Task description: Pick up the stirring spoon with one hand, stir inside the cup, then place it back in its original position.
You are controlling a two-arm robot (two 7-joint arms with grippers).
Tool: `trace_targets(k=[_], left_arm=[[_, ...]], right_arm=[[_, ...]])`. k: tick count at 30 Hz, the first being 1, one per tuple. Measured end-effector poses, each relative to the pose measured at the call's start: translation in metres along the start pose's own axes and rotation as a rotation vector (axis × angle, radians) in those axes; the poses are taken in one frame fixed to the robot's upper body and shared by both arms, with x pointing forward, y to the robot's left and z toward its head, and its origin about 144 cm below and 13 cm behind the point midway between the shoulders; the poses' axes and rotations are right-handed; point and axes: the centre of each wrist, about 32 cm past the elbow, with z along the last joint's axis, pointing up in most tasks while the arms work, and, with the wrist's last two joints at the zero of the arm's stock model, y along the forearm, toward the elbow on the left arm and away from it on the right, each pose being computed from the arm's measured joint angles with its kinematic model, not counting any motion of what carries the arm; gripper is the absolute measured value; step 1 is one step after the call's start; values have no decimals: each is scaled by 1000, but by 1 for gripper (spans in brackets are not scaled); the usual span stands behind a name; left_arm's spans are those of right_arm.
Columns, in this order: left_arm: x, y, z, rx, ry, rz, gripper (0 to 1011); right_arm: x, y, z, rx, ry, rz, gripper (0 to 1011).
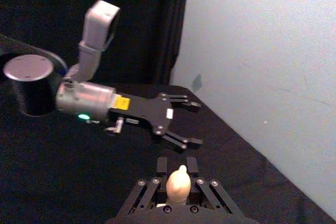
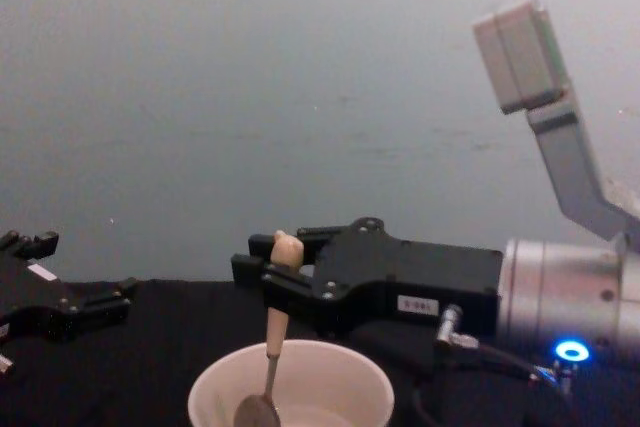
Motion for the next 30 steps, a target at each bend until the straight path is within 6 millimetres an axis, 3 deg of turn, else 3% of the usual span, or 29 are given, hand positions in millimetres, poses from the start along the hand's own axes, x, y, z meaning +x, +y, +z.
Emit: trace_targets(k=[19, 30], left_arm=[[0, 0, 0, 0, 0, 0, 1001], [0, 0, 0, 0, 0, 0, 1001]], right_arm=[[15, -5, -4, -29, 5, -81, 213], [15, -25, -4, -43, 1, -101, 213]])
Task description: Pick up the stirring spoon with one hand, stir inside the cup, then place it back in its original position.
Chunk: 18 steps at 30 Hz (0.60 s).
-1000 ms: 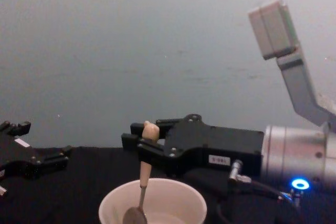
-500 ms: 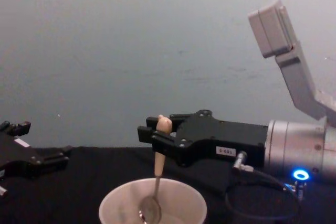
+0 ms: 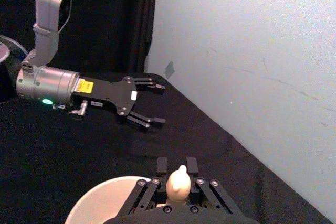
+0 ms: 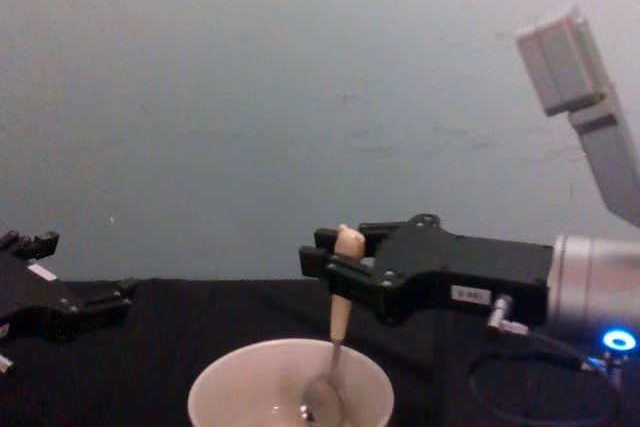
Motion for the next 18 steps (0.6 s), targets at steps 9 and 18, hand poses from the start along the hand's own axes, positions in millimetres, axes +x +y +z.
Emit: trace_targets(k=[9, 18], left_arm=[[0, 0, 0, 0, 0, 0, 1001], [0, 0, 0, 0, 0, 0, 1001]], right_arm=[[-10, -15, 2, 8, 11, 34, 213], [-26, -10, 4, 24, 35, 102, 213]])
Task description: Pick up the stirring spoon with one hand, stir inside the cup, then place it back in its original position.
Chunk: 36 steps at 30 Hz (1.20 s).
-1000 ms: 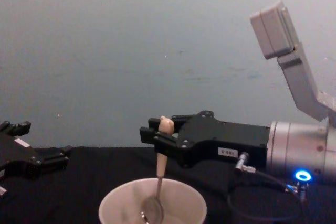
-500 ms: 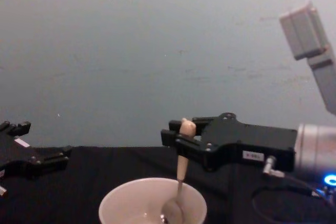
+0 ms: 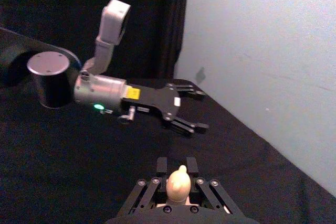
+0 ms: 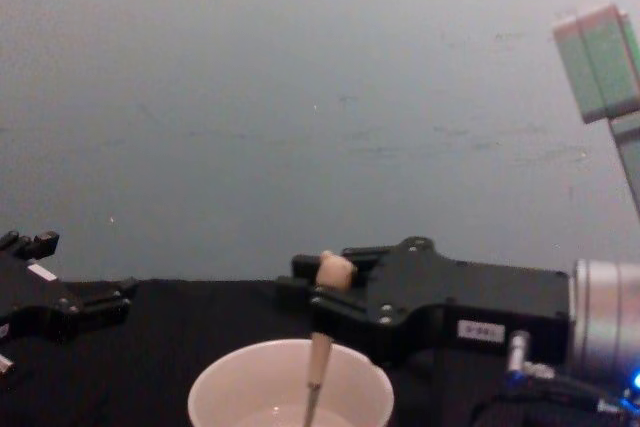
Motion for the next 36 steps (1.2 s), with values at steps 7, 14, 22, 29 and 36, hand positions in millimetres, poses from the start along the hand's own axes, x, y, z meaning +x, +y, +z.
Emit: trace_targets(k=[7, 14, 22, 29, 36], left_arm=[[0, 0, 0, 0, 0, 0, 1001], [0, 0, 0, 0, 0, 0, 1001], [0, 0, 0, 0, 0, 0, 1001], [0, 0, 0, 0, 0, 0, 1001], [0, 0, 0, 0, 0, 0, 1001]], right_arm=[[-4, 17, -1, 6, 11, 21, 213], [2, 31, -3, 6, 12, -8, 213], [13, 33, -5, -4, 6, -66, 213], [17, 28, -5, -10, 2, -89, 213], [19, 25, -6, -17, -5, -102, 213]])
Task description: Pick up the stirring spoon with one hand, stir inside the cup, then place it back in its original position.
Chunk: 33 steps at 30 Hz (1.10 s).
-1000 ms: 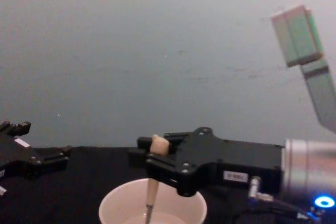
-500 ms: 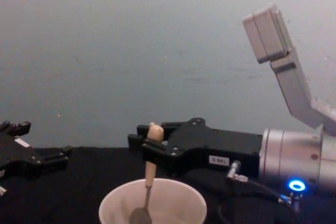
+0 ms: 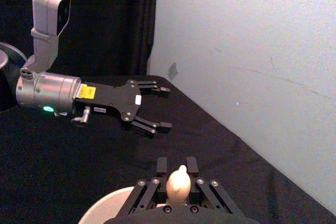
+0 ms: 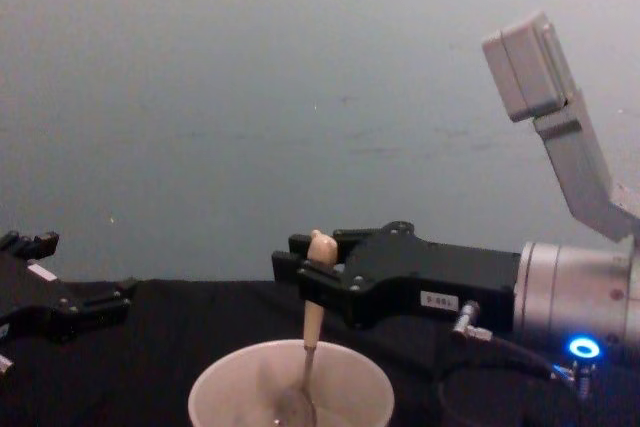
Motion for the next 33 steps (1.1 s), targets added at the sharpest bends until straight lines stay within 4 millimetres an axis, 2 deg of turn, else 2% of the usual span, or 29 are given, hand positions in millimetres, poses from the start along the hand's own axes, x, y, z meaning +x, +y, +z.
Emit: trace_targets(k=[10, 20, 25, 33], left_arm=[[0, 0, 0, 0, 0, 0, 1001], [0, 0, 0, 0, 0, 0, 1001], [0, 0, 0, 0, 0, 0, 1001], [0, 0, 0, 0, 0, 0, 1001]], right_arm=[[1, -16, -2, -16, -12, -4, 213], [-13, -30, 2, -2, 1, 59, 213], [-21, -29, 3, -3, 8, 99, 213], [-29, -13, 3, 8, 21, 126, 213]])
